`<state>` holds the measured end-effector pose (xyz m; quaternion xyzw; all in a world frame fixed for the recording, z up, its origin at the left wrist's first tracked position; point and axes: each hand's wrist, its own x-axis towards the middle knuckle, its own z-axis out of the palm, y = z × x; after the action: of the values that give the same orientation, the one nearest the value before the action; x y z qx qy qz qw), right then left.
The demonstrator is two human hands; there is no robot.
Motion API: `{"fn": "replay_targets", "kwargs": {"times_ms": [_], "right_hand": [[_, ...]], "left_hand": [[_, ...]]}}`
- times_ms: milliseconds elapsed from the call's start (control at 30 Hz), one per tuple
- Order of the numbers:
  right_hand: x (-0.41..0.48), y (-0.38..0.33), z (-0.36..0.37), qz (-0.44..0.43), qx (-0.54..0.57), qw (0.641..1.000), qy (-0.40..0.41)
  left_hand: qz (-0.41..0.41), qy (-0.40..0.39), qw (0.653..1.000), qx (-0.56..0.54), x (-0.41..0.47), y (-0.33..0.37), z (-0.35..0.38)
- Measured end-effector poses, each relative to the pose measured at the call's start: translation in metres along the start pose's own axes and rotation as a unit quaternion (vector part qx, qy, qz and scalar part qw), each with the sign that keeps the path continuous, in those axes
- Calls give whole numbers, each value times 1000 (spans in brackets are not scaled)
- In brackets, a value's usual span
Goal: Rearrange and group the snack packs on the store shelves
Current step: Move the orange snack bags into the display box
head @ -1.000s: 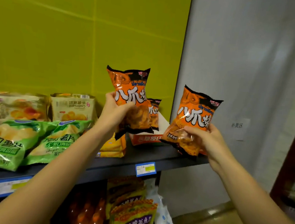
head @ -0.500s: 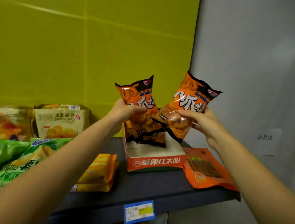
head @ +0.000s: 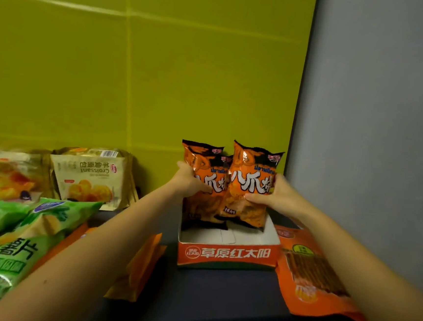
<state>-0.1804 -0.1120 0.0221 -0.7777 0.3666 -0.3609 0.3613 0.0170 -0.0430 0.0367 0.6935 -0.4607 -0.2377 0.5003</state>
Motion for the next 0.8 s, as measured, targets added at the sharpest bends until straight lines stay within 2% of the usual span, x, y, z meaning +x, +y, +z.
{"fn": "replay_targets", "kwargs": {"times_ms": [133, 433, 567, 700, 800], "right_hand": [[11, 4, 5, -14, -88, 996, 31], [19, 8, 19, -26, -194, 981, 18], [21, 11, 21, -16, -238, 971, 3], [22, 8, 19, -19, -327, 945, 15], [17, 5, 13, -27, -334, 942, 8]], "left_hand": [[6, 10, 999, 31, 4, -5, 3], [61, 80, 987, 124, 4, -14, 6], [80, 75, 968, 227, 3, -17, 9], [72, 79, 948, 298, 1, -17, 11], [71, 99, 931, 344, -8, -11, 10]]}}
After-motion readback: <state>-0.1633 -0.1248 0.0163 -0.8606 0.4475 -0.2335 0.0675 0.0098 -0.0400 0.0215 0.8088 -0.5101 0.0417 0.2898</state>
